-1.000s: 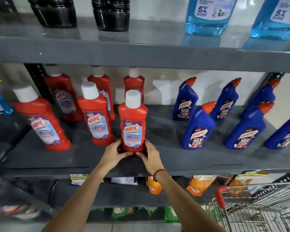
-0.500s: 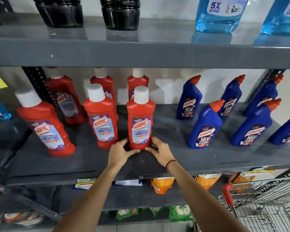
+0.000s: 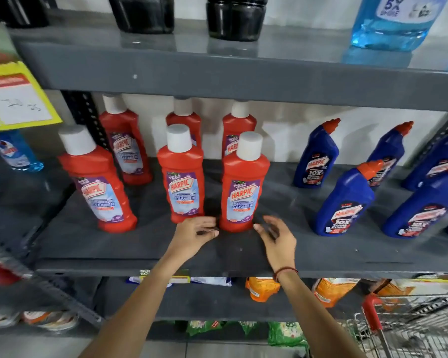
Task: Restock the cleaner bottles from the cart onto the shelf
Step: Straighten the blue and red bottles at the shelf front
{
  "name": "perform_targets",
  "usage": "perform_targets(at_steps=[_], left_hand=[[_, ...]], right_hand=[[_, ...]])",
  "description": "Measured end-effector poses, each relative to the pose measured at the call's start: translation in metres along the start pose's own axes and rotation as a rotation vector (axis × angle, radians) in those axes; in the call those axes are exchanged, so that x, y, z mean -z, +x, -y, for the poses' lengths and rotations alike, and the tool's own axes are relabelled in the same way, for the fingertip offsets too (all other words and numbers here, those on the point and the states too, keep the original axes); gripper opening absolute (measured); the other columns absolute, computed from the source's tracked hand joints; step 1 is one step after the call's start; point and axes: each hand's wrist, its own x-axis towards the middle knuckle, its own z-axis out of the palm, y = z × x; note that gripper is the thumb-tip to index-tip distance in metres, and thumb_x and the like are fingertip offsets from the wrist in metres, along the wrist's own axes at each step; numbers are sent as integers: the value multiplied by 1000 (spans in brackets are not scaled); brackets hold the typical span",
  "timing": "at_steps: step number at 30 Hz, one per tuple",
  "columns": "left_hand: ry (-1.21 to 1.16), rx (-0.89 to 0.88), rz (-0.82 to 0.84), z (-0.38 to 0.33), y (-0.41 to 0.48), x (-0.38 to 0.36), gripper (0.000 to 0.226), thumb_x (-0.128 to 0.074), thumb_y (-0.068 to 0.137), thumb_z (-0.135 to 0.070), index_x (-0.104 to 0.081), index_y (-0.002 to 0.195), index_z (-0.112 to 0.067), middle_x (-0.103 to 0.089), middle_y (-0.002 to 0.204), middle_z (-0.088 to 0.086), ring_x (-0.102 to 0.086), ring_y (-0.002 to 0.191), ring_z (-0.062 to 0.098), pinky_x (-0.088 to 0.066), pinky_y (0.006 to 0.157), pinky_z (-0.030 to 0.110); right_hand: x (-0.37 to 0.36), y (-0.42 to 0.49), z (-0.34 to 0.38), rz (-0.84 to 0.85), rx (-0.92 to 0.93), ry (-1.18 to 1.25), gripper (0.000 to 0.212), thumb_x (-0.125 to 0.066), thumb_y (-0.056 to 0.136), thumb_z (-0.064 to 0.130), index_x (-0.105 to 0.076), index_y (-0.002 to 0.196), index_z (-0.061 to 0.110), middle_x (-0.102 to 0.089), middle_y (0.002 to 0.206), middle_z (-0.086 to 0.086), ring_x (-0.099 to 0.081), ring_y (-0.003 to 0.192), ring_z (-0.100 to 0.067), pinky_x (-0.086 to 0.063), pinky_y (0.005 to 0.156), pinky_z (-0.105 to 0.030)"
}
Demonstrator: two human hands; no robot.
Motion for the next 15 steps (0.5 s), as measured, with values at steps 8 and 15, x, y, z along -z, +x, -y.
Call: perform_targets(at_steps=[8, 15], left_hand=[[46, 54, -410, 44, -8, 71, 42, -80, 69, -15, -57, 105, -8, -58, 76, 2, -56, 67, 12, -44, 63, 8], [90, -19, -101, 45, 16, 65, 63, -72, 78, -15, -43, 134, -7, -56, 133, 12, -54, 122, 23, -41, 105, 36]], right_hand=[[-69, -38, 37, 352, 356, -137, 41, -63, 84, 27, -54, 122, 13, -55, 123, -7, -53, 114, -17, -41, 103, -27], [-122, -13, 52, 478, 93, -154, 61, -47, 94, 18, -15, 145, 6, -33, 149, -15, -32, 138, -28, -26, 114, -35]])
